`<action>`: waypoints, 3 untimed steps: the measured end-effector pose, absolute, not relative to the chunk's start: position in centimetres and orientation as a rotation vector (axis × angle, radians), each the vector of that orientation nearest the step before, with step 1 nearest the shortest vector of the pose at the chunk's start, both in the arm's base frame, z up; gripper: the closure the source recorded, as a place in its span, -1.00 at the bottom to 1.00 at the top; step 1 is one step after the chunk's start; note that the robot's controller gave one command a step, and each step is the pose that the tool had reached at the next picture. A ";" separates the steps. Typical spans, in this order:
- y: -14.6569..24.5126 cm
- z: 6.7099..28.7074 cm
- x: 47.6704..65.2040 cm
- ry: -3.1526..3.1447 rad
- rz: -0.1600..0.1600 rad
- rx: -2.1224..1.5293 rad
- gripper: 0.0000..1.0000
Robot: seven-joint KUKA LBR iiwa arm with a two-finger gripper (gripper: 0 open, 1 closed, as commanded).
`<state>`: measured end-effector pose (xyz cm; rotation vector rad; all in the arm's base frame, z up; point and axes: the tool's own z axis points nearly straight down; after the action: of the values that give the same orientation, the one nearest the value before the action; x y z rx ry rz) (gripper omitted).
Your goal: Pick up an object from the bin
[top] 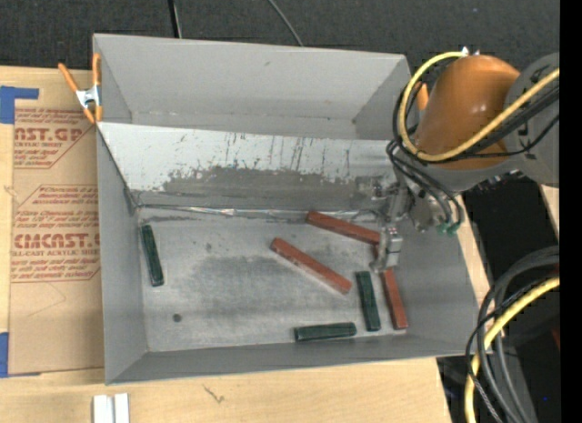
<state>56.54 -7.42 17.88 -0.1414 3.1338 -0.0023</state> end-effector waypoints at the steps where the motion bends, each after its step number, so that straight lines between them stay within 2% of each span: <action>1: -5.3 16.4 56.4 3.137 0.002 0.146 -1.00; 2: -1.4 12.9 55.6 3.137 0.000 0.112 -1.00; 3: 0.0 8.7 55.4 3.133 0.002 0.204 -1.00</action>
Offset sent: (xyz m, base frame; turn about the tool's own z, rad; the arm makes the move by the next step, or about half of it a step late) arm -0.0144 0.0775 -0.0663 0.0947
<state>55.41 -0.01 8.70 0.2041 3.1330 0.0015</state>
